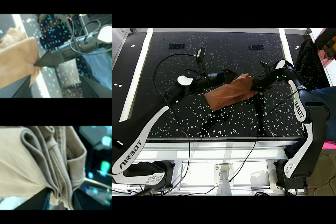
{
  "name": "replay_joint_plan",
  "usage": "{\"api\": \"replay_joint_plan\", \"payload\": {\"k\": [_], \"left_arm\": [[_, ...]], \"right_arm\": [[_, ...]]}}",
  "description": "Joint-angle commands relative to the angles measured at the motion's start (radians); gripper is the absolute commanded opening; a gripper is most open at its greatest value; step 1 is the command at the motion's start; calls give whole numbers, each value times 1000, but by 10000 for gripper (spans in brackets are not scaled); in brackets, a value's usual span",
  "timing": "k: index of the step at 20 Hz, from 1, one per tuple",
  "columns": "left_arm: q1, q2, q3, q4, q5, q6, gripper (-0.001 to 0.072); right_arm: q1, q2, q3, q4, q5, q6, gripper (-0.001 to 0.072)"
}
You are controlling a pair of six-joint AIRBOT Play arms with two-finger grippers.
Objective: Fold the clothes and pants, and hang the long-sleeved shirts on hangers.
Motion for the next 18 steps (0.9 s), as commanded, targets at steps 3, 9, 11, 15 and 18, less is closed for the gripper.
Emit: {"api": "replay_joint_plan", "payload": {"k": [3, 9, 11, 15, 18], "left_arm": [[0, 0, 0, 0, 1, 0, 704], [50, 12, 0, 1, -4, 1, 698], [106, 32, 0, 1, -31, 0, 698], [251, 82, 0, 1, -171, 5, 698], [356, 126, 0, 0, -308, 79, 698]], "right_arm": [[-1, 2, 2, 121, -116, -16, 17], [-3, 67, 2, 166, -112, -69, 11], [-12, 114, 2, 163, -155, -68, 11], [-59, 195, 2, 124, -166, -37, 10], [-111, 258, 2, 21, -155, 26, 10]]}}
